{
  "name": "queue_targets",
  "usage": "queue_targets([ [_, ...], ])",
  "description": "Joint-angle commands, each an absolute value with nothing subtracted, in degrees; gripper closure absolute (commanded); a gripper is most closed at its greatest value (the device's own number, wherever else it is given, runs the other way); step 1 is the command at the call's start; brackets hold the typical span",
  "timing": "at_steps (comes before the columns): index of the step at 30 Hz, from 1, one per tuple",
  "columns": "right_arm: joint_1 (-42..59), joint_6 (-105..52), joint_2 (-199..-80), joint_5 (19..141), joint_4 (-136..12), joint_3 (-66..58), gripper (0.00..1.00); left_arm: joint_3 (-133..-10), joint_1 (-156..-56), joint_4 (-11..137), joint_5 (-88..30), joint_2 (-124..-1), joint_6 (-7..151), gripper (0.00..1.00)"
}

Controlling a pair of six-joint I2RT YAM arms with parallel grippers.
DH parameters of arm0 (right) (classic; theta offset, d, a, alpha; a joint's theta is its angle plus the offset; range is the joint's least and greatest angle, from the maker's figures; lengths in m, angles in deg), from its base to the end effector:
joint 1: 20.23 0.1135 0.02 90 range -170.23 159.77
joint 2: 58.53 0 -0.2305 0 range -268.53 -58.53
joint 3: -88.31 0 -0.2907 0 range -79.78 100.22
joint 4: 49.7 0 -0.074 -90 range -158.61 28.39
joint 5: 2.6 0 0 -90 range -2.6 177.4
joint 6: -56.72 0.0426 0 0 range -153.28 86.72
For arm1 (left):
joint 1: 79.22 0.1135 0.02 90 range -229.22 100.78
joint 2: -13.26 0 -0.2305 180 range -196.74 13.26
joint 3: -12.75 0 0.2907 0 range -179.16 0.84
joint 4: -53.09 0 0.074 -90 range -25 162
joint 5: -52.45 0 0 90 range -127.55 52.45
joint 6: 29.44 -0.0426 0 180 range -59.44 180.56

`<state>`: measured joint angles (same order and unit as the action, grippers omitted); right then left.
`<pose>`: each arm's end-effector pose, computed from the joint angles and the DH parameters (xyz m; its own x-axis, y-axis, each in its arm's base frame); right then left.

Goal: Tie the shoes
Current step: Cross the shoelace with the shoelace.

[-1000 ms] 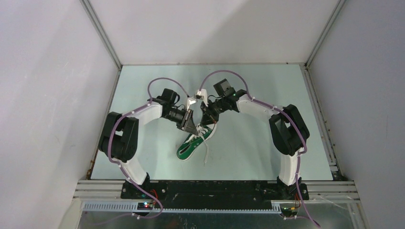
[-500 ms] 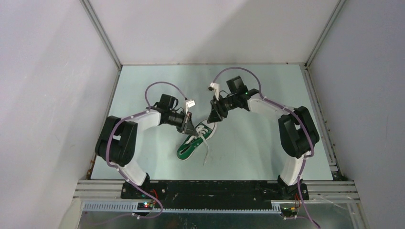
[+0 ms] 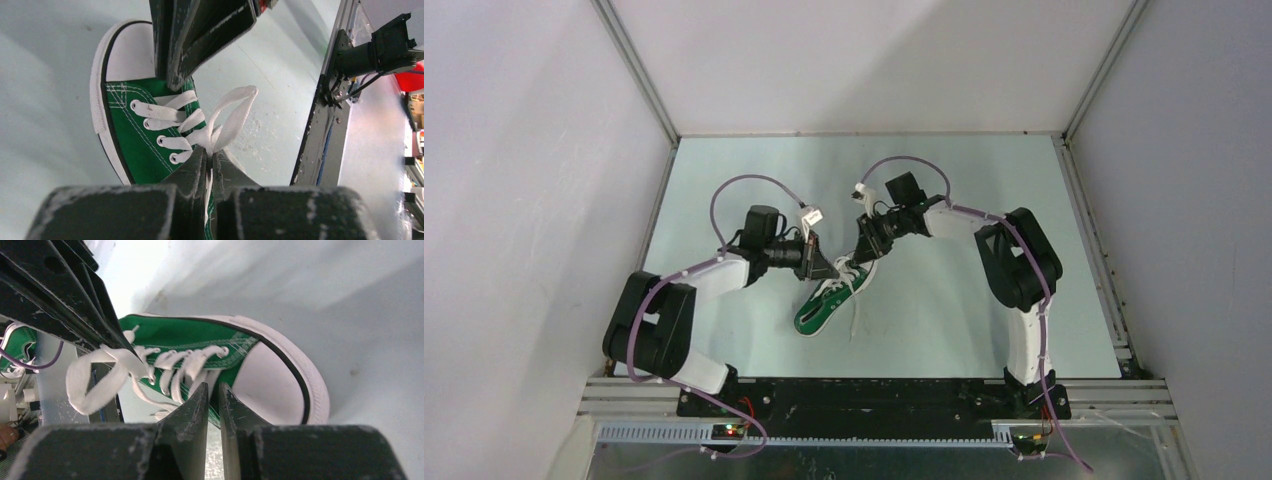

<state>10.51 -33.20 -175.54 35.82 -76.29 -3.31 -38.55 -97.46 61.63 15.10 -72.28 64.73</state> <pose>0.3587 0.2521 0.0970 -0.7069 -0.4194 -0.5695 -0.7008 0.3063 0.6443 0.2892 -0.1310 0.1119 -0.6975 0.1834 -0.6928 0.6952 0.4080 -0.5919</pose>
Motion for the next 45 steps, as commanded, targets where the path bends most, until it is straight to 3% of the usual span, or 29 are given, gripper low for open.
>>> queue_targets([
  [1,12.94,-34.54,-174.95,33.62,-74.14,-0.47,0.84,-38.04,-97.65,57.06,13.24,-69.74,65.66,0.94],
  [19,13.94,-32.98,-175.52,30.43,-70.11,-0.48,0.80,-42.80,-97.82,76.80,8.84,-67.94,53.19,0.94],
  [32,15.79,-32.52,-177.73,26.73,-69.48,0.46,0.77,-40.19,-98.72,68.85,1.72,-67.30,58.47,0.95],
  [45,16.29,-28.90,-177.52,20.56,-67.32,-0.94,0.73,-38.49,-99.27,66.76,4.29,-65.34,60.06,0.95],
])
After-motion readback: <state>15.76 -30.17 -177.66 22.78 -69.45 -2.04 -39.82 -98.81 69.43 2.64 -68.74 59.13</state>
